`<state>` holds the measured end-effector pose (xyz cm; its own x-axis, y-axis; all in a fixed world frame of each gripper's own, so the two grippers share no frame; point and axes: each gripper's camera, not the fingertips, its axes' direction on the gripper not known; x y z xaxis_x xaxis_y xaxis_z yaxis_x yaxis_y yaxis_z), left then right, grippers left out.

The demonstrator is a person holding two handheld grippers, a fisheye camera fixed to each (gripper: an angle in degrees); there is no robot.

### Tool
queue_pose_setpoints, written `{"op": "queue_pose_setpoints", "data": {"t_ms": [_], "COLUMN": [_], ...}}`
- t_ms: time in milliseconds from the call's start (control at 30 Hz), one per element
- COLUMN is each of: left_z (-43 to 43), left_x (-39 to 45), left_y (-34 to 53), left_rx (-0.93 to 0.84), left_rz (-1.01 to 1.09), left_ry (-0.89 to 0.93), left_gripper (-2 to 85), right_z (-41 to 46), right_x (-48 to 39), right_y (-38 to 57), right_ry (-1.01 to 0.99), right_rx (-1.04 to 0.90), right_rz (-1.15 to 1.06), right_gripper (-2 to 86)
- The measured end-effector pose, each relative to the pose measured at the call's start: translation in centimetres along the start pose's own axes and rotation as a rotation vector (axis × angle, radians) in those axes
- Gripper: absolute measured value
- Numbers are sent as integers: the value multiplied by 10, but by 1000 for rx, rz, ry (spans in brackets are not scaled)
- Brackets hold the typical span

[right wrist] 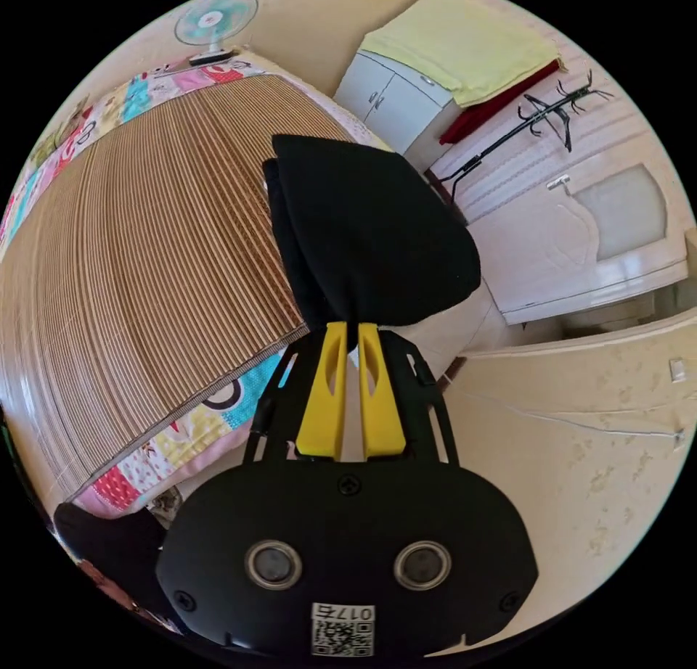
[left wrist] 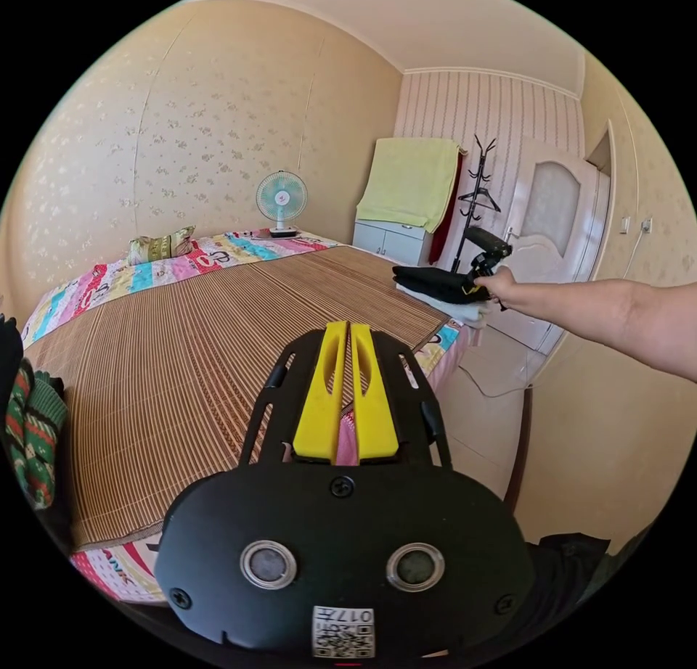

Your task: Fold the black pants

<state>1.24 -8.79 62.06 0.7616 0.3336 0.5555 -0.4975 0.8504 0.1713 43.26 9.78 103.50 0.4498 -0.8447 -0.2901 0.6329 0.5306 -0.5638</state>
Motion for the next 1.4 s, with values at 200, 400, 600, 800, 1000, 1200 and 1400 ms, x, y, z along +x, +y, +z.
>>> {"op": "queue_pose_setpoints", "data": {"t_ms": [200,400,600,800,1000,1200,1400], "left_z": [21,40,54,60,70,91,88], "left_x": [-2,-5,-19,-43,-70,-99,-156], "left_y": [-6,-9,-11,-7,-5,-8,4], "left_rx": [-22,-35,-22,34,77,88,218], "left_rz": [-3,10,-1,-28,-50,-65,-243], "left_ry": [-9,-17,-10,17,30,32,-47], "left_gripper": [-10,-10,-10,-10,-10,-6,125], "right_z": [-115,-216,-288,-224,-109,-77,-49], "right_x": [-12,-63,-78,-108,-228,-275,-244], "right_y": [-24,-26,1,-30,-25,-2,2], "right_ry": [-9,-55,-338,-723,-736,-674,-935], "right_rx": [265,505,732,476,62,-110,-134], "right_rz": [-123,-211,-280,-444,-904,-1281,-1277], "right_gripper": [18,14,15,22,37,35,25]}}
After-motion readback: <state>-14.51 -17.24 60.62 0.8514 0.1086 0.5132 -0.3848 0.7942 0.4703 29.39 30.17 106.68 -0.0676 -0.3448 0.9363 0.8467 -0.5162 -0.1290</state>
